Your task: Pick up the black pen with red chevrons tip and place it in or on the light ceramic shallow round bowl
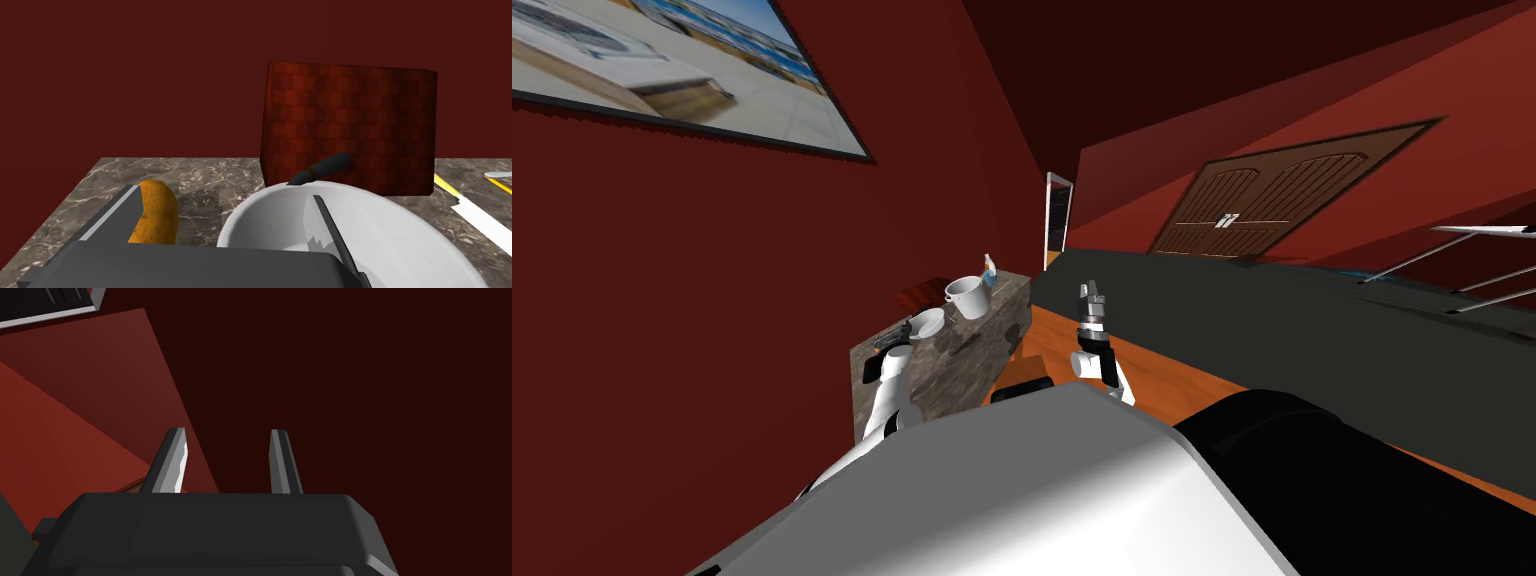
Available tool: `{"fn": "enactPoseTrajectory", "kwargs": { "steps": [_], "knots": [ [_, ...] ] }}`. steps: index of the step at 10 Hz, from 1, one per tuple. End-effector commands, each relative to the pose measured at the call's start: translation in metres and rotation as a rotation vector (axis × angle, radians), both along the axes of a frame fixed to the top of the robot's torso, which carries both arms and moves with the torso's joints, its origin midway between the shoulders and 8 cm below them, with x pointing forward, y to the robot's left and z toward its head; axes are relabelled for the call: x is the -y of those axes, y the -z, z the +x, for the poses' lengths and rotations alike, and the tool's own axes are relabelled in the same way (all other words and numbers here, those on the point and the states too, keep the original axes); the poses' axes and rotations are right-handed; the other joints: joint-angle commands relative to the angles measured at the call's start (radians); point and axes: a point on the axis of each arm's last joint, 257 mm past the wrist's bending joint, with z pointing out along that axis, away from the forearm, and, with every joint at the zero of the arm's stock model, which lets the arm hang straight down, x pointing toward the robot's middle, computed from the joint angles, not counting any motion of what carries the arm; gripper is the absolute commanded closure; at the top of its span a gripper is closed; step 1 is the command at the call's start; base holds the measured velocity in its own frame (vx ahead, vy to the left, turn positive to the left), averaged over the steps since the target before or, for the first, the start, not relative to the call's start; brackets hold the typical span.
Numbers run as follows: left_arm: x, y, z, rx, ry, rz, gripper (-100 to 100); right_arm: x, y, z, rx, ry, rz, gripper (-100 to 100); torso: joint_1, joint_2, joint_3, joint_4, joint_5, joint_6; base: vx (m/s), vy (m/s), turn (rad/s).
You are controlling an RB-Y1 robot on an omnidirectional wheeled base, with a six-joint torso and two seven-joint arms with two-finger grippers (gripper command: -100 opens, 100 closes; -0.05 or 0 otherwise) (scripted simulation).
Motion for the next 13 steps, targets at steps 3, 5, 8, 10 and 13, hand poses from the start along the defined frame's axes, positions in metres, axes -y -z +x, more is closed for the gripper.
{"fn": "enactPoseTrajectory", "kwargs": {
  "steps": [3, 5, 8, 10, 13],
  "knots": [
    [0.032, -0.009, 0.039, -0.016, 0.046, 0.023, -100, 0.000, 0.000, 0.000, 0.000, 0.000, 0.000, 0, 0.000, -0.001, -0.001, 0.000, 0.000, 0.000, -0.029, 0.009, 0.121],
    [0.050, -0.014, 0.063, -0.018, 0.078, 0.017, -100, 0.000, 0.000, 0.000, 0.000, 0.000, 0.000, 0, 0.004, 0.008, 0.004, 0.001, 0.001, -0.001, -0.118, 0.049, 0.115],
    [0.076, -0.034, 0.097, 0.017, 0.120, -0.012, -100, 0.000, 0.000, 0.000, 0.000, 0.000, 0.000, 0, 0.000, -0.001, 0.000, 0.000, 0.000, 0.000, 0.009, -0.001, -0.007],
    [0.106, -0.028, 0.116, -0.027, 0.161, 0.008, -100, 0.000, 0.000, 0.000, 0.000, 0.000, 0.000, 0, -0.001, -0.001, -0.001, 0.000, 0.000, 0.000, -0.048, 0.026, 0.170],
    [0.139, -0.043, 0.146, -0.031, 0.219, 0.011, -100, 0.000, 0.000, 0.000, 0.000, 0.000, 0.000, 0, 0.002, 0.005, 0.003, 0.001, 0.001, 0.000, -0.077, 0.031, 0.076]
  ]
}}
